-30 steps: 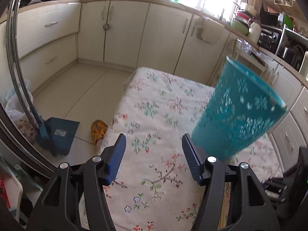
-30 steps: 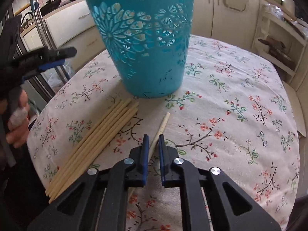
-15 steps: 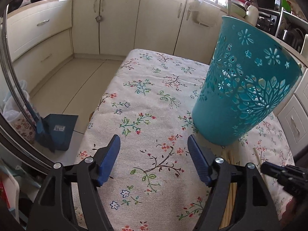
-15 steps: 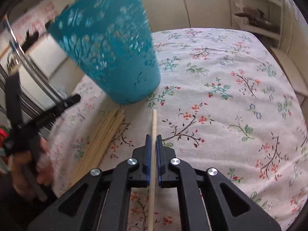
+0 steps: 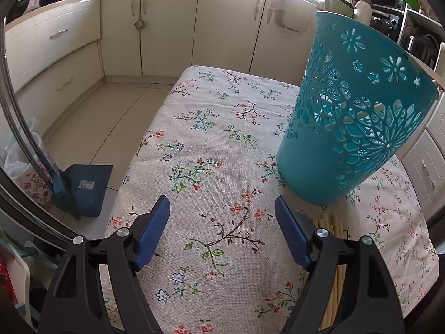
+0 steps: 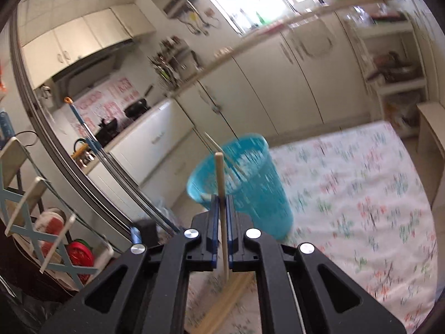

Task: Organize utensils
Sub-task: 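Lift the chopstick with the right gripper and release it into the cup, then withdraw the open right gripper back down toward the table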

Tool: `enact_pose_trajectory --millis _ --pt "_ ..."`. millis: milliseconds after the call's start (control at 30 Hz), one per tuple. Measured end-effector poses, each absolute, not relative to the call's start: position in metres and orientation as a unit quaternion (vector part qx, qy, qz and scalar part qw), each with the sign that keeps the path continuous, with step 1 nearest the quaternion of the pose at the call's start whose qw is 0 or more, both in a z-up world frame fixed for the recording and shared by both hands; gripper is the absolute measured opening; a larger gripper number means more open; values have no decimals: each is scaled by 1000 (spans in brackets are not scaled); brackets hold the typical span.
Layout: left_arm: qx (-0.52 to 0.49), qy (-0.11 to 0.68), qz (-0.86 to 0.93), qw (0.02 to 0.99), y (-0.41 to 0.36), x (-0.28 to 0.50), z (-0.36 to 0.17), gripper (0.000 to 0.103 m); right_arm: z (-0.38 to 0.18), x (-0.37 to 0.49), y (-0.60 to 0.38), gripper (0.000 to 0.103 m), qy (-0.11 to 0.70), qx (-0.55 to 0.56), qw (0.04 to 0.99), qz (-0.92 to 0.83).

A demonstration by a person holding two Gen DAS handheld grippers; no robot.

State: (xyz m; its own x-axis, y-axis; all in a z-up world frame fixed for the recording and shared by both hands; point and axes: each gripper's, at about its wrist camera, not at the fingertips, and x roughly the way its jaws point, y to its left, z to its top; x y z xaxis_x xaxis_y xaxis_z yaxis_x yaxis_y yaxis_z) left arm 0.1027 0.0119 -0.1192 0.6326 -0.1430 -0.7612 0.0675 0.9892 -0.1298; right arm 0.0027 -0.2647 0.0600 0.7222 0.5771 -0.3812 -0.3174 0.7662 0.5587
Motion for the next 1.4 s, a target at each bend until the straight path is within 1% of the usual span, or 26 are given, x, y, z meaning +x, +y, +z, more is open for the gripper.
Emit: enact_pose_trajectory --millis 200,300,433,533,633,733,967,1067,1133,1167,1200,1333,1400 --pt "-46 426 -61 901 12 103 -119 74 100 23 -274 5 235 248 899 273" --pt "-46 426 -61 901 12 103 -120 74 129 32 -276 5 209 249 905 275" --pt "-50 426 -62 901 13 105 -119 74 156 49 -273 5 183 231 917 269" --pt "-53 425 -62 901 14 105 -119 74 164 62 -266 5 173 207 930 251" --pt "-55 424 -62 902 15 104 -120 74 154 77 -257 5 182 186 937 231" --pt "-57 423 -62 902 15 104 -120 74 135 91 -247 5 208 163 939 219" --pt "-59 422 -62 902 15 104 -119 74 70 126 -221 5 318 123 919 196" --pt "-61 420 -61 903 16 104 -118 74 65 121 -228 5 323 137 919 182" --pt "-63 419 -61 904 18 104 -119 74 74 107 -233 17 296 149 927 177" --pt "-63 419 -61 904 18 104 -118 75 80 95 -238 26 276 155 932 174" --pt "-63 419 -61 904 17 104 -118 75 85 85 -241 31 263 159 936 169" --pt "-64 419 -61 904 18 104 -118 75 86 38 -254 32 241 176 941 158" --pt "-65 418 -61 904 17 104 -118 75 70 20 -257 32 265 189 933 152"
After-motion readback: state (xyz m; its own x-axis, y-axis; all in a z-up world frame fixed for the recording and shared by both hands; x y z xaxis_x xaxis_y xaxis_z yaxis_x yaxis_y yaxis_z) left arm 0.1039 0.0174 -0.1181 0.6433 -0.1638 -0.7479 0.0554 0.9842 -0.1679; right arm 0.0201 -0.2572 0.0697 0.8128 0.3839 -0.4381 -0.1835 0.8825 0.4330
